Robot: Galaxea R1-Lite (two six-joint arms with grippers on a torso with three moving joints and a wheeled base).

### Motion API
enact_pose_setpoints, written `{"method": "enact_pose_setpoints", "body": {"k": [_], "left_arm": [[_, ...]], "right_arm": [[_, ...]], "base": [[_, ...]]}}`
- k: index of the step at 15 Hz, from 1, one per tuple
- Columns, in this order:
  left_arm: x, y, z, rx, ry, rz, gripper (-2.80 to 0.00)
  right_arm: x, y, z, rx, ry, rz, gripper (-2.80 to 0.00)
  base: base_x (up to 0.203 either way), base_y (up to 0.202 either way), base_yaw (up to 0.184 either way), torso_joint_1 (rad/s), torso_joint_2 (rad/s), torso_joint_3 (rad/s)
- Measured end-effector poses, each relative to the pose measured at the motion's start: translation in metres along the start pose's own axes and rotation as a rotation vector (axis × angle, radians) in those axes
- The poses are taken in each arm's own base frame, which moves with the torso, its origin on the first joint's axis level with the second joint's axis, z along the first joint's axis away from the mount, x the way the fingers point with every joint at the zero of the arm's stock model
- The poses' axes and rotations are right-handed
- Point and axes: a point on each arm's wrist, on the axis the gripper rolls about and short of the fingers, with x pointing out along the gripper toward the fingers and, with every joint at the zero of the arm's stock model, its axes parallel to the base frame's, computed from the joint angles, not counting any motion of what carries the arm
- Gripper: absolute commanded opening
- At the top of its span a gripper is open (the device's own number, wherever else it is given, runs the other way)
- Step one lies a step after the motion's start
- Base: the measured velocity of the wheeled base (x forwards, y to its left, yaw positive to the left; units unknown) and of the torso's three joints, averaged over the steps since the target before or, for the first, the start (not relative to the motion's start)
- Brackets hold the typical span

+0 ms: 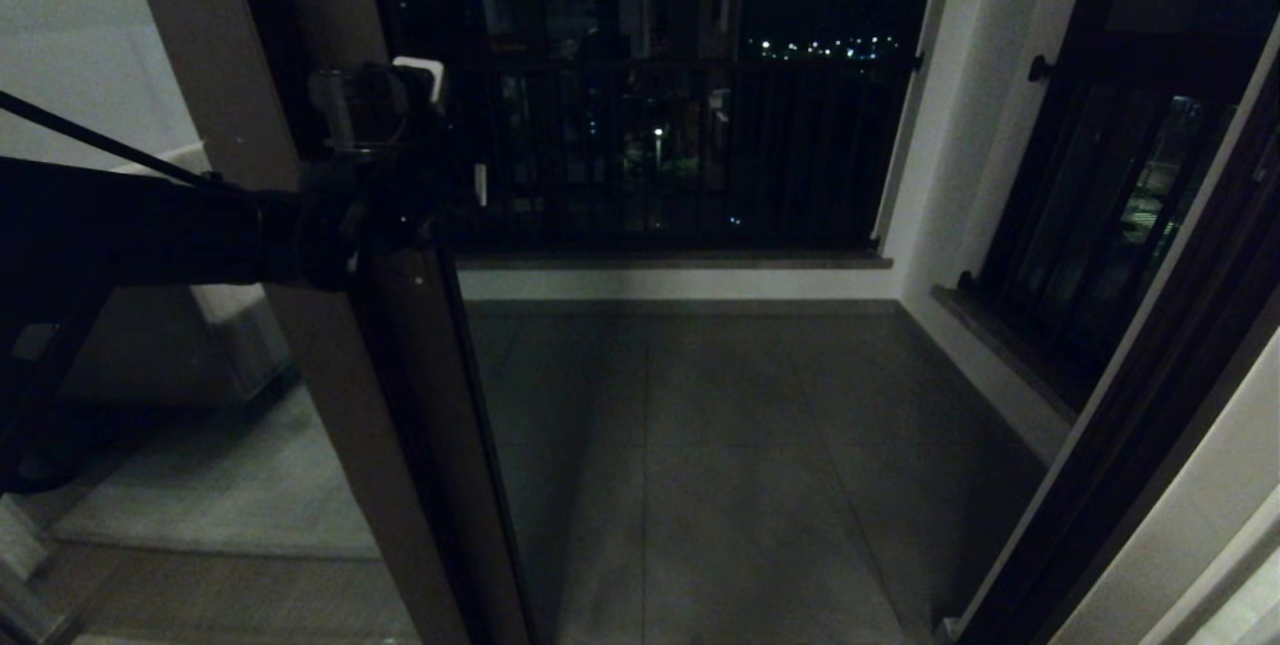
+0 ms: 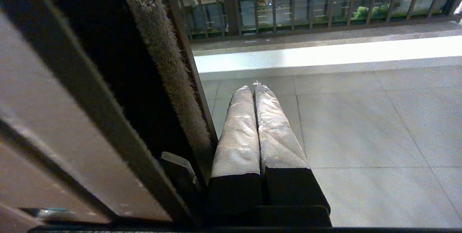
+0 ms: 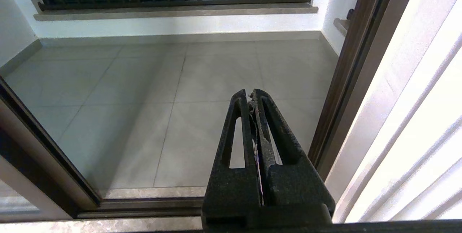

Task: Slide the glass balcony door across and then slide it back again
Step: Open the slid door

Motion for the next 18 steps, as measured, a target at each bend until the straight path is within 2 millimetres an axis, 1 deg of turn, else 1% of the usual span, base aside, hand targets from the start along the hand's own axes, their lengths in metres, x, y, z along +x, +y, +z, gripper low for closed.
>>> {"method": "enact_pose_setpoints", "body": {"k": [6, 8, 10, 12, 14, 16, 18], "left_arm": [[-0.002, 0.000, 0.003, -0.004, -0.008, -0.003, -2.80], [-0.008, 0.002, 0.011, -0.011, -0.027, -0.007, -2.80], [-0.018, 0.003, 0.019, -0.014, -0.037, -0.014, -2.80], [-0.034, 0.007, 0.025, -0.013, -0.037, -0.023, -2.80], [-0.055, 0.013, 0.028, -0.010, -0.027, -0.030, -2.80], [-0.084, 0.024, 0.029, -0.005, -0.010, -0.031, -2.80], [-0.120, 0.037, 0.030, -0.002, -0.002, -0.032, -2.80]], "right_arm": [[0.000, 0.000, 0.000, 0.000, 0.000, 0.000, -2.80], [0.000, 0.000, 0.000, 0.000, 0.000, 0.000, -2.80], [0.000, 0.000, 0.000, 0.000, 0.000, 0.000, -2.80], [0.000, 0.000, 0.000, 0.000, 0.000, 0.000, -2.80], [0.000, 0.000, 0.000, 0.000, 0.000, 0.000, -2.80], [0.000, 0.000, 0.000, 0.000, 0.000, 0.000, -2.80], [0.000, 0.000, 0.000, 0.000, 0.000, 0.000, -2.80]], "base": [[0.000, 0.000, 0.000, 0.000, 0.00, 0.000], [0.000, 0.000, 0.000, 0.000, 0.00, 0.000], [0.000, 0.000, 0.000, 0.000, 0.00, 0.000], [0.000, 0.000, 0.000, 0.000, 0.00, 0.000], [0.000, 0.000, 0.000, 0.000, 0.00, 0.000], [0.000, 0.000, 0.000, 0.000, 0.00, 0.000], [0.000, 0.000, 0.000, 0.000, 0.00, 0.000]]}}
